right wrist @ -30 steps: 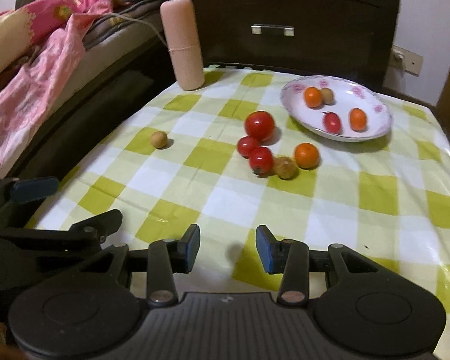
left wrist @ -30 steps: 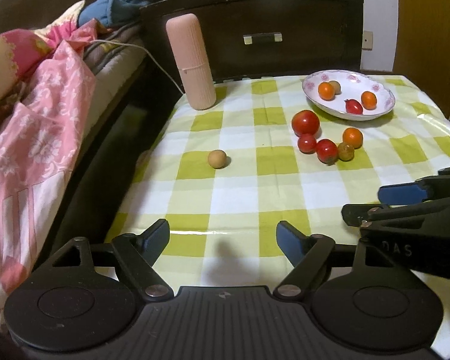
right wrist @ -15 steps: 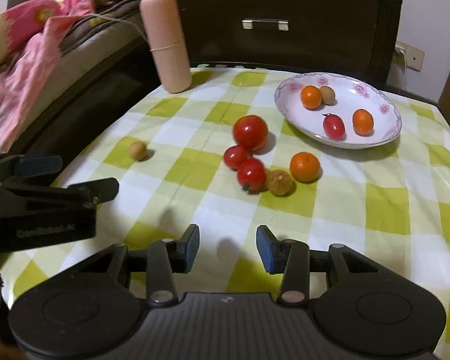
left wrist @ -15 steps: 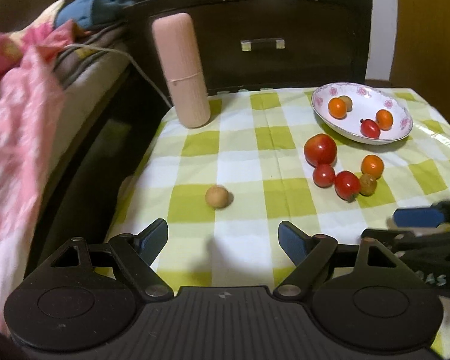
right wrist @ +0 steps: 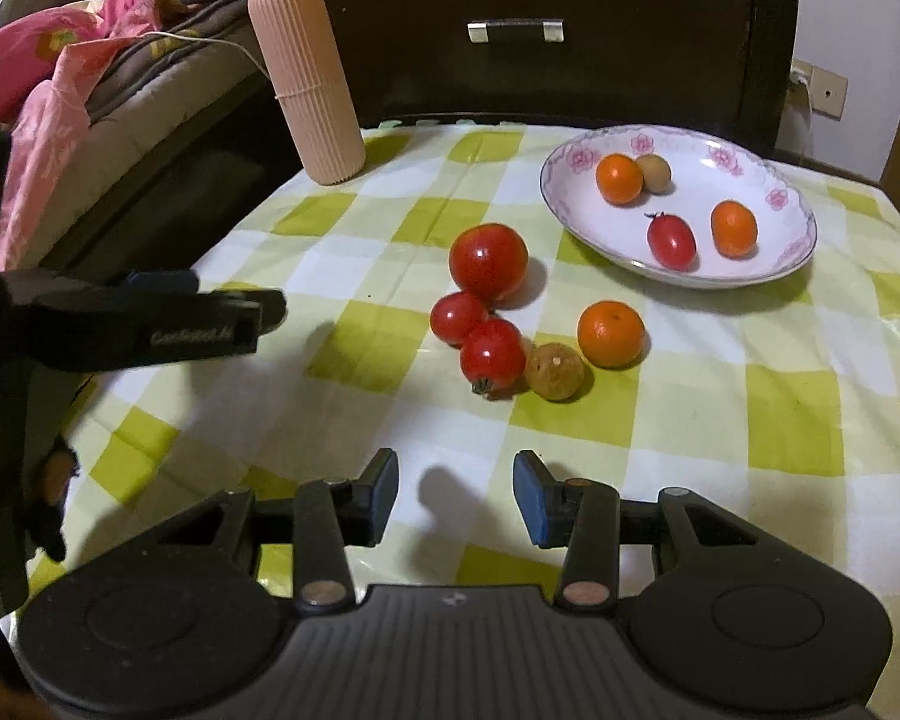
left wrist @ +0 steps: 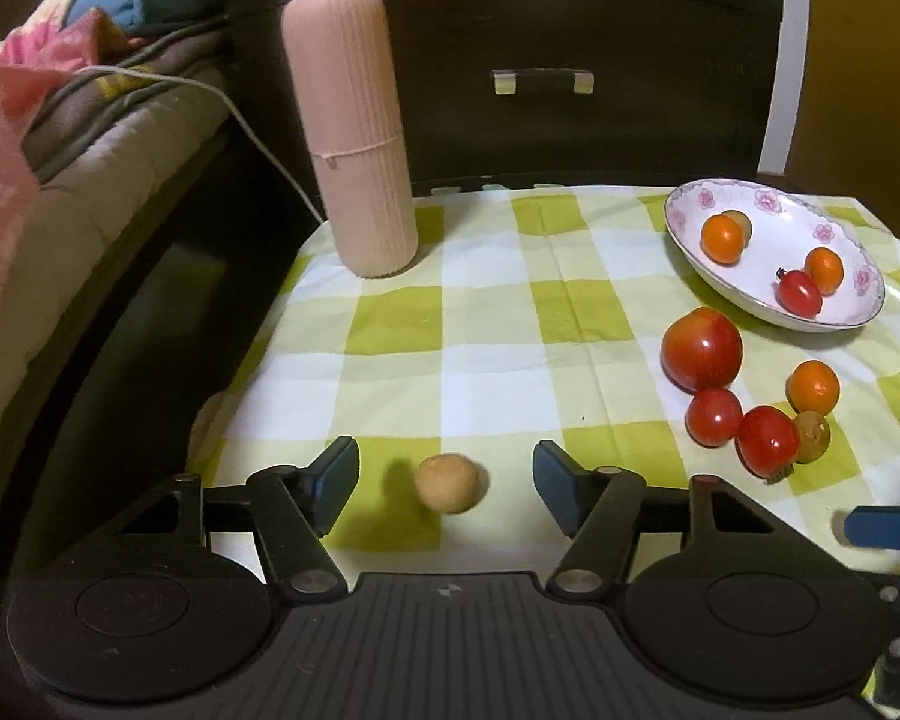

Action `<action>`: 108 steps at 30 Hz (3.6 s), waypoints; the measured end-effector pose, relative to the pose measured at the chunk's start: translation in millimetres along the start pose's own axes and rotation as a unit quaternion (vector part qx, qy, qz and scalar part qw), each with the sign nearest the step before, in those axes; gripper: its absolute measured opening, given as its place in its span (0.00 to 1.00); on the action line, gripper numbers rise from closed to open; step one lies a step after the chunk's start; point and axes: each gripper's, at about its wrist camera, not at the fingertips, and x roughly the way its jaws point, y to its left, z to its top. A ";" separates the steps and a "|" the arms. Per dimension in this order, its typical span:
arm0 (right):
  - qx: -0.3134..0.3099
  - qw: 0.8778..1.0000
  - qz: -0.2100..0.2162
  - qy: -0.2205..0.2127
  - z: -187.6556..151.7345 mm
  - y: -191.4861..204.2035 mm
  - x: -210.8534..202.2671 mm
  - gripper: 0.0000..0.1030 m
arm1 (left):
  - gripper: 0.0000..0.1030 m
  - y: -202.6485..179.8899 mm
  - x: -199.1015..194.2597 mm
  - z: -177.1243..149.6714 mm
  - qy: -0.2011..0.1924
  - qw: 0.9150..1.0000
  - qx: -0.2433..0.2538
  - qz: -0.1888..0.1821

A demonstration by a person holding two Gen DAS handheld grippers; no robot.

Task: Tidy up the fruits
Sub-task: 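Lower the left tool onto the small brown ball and close it, then grasp a brown round fruit with the right tool while the left tool holds the brown ball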

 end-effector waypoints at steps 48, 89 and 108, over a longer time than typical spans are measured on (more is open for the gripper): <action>-0.036 0.997 -0.042 -0.045 16.3 -24.6 5.2 0.42 | 0.32 -40.0 -36.1 -20.4 0.059 0.992 0.006 -0.112; -0.081 0.996 0.028 -0.011 28.0 -39.0 28.0 0.26 | 0.46 -55.4 -23.7 -26.9 0.087 0.986 0.024 -0.143; -0.118 0.992 0.032 0.028 21.4 -42.5 9.5 0.23 | 0.49 -67.1 -20.7 -25.5 0.073 0.986 0.041 -0.147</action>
